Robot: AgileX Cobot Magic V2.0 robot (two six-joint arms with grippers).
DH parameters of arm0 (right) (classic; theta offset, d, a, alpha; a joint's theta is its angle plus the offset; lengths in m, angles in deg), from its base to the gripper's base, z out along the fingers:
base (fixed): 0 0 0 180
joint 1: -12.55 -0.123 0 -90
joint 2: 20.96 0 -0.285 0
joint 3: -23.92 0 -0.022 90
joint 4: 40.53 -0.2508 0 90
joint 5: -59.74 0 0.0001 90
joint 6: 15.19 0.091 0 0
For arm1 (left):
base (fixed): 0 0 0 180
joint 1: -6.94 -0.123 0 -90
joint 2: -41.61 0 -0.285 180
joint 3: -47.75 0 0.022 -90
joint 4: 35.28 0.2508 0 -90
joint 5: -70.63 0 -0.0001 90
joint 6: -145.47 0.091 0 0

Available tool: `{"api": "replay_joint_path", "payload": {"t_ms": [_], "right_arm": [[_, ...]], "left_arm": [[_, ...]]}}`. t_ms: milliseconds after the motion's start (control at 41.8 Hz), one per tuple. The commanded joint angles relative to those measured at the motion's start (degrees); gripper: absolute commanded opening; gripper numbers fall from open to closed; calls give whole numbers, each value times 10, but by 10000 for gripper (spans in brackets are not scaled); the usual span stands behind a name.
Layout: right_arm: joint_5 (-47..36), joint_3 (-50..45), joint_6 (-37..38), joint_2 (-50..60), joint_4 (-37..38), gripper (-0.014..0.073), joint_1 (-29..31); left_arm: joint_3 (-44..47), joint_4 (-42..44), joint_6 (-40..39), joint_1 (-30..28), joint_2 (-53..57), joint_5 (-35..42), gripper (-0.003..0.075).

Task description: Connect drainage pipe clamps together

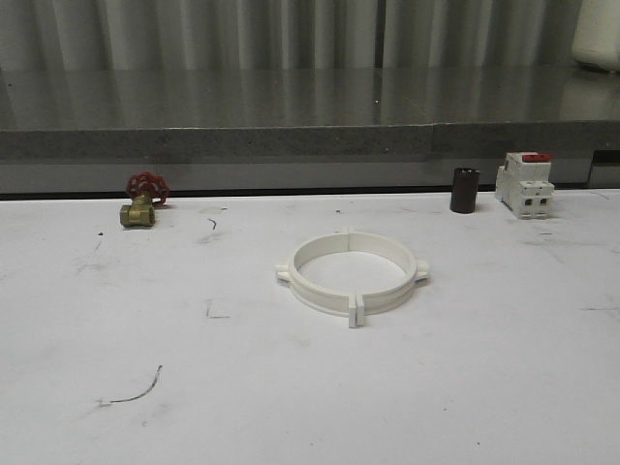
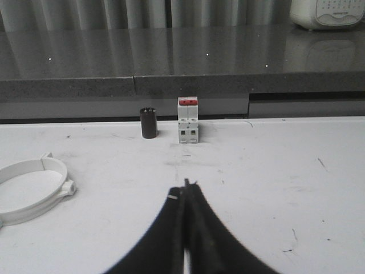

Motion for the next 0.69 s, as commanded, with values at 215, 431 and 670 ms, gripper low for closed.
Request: {"api": "replay_joint_path", "payload": {"t_ms": [215,431,670], "right_arm": [[-78,3,-3,11,2,-115,2],[-76,3,-99,11,-109,-115,2],[-78,3,-113,11,-112,-115,2]], "left_arm": [[15,-1,-5,3,5,44,-20],[15,-1,-5,3,5,44,-20],[15,-1,-5,3,5,44,-20]]}}
